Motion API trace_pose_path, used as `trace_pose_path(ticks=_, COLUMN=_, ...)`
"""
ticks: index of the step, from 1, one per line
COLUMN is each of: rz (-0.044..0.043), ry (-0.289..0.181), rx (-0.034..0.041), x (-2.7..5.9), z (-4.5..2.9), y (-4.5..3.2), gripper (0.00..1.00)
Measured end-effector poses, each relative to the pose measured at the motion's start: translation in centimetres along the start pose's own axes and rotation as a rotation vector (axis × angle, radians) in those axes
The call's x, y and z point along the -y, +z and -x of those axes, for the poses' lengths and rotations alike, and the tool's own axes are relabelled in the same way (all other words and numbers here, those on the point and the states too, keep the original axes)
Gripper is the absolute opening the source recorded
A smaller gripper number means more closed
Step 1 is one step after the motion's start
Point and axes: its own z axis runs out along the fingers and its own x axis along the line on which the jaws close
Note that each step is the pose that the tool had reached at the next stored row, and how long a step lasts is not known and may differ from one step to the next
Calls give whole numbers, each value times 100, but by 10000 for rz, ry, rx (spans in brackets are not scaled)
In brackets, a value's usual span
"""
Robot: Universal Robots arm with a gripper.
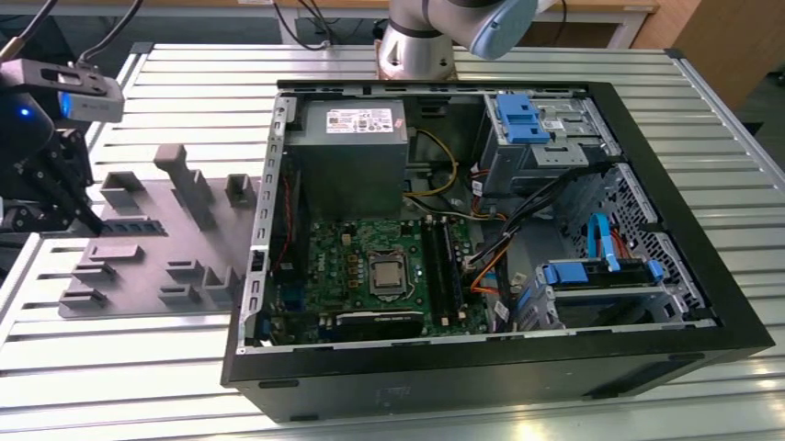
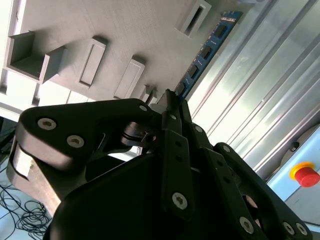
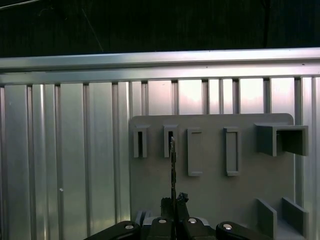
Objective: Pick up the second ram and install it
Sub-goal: 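Pick up the second ram and move it above second insertion slot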
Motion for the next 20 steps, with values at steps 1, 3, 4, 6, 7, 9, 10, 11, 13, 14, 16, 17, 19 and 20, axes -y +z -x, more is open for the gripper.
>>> trace_pose_path(ticks=1, rz=1, ry=0, rx=0, x=0, z=0, y=-3, gripper=14)
trace_pose_path(ticks=3, rz=0, ry=0, rx=0, x=0, z=0, y=-9, gripper=14)
trace_pose_path(ticks=4, rz=-1, ry=0, rx=1, x=0, z=0, y=-11, gripper=14)
trace_pose_path(ticks=6, rz=0, ry=0, rx=0, x=0, z=-1, y=-16, gripper=14)
trace_pose_path(ticks=7, rz=0, ry=0, rx=0, x=1, z=-1, y=-18, gripper=14)
trace_pose_path(ticks=9, rz=1, ry=0, rx=0, x=1, z=-1, y=-24, gripper=14)
trace_pose_path(ticks=10, rz=0, ry=0, rx=0, x=1, z=-1, y=-26, gripper=14)
trace_pose_path(ticks=11, rz=0, ry=1, rx=0, x=1, z=-1, y=-30, gripper=14)
trace_pose_path(ticks=13, rz=1, ry=0, rx=-1, x=1, z=-1, y=-39, gripper=14)
trace_pose_path(ticks=14, rz=2, ry=0, rx=-1, x=1, z=-2, y=-44, gripper=14)
trace_pose_path(ticks=16, rz=0, ry=0, rx=1, x=1, z=-2, y=-51, gripper=14)
trace_pose_path(ticks=17, rz=-1, ry=1, rx=0, x=1, z=-2, y=-55, gripper=14)
trace_pose_path(ticks=19, rz=0, ry=0, rx=0, x=2, z=-2, y=-64, gripper=14)
trace_pose_path(ticks=20, rz=-1, ry=0, rx=0, x=2, z=-2, y=-67, gripper=14)
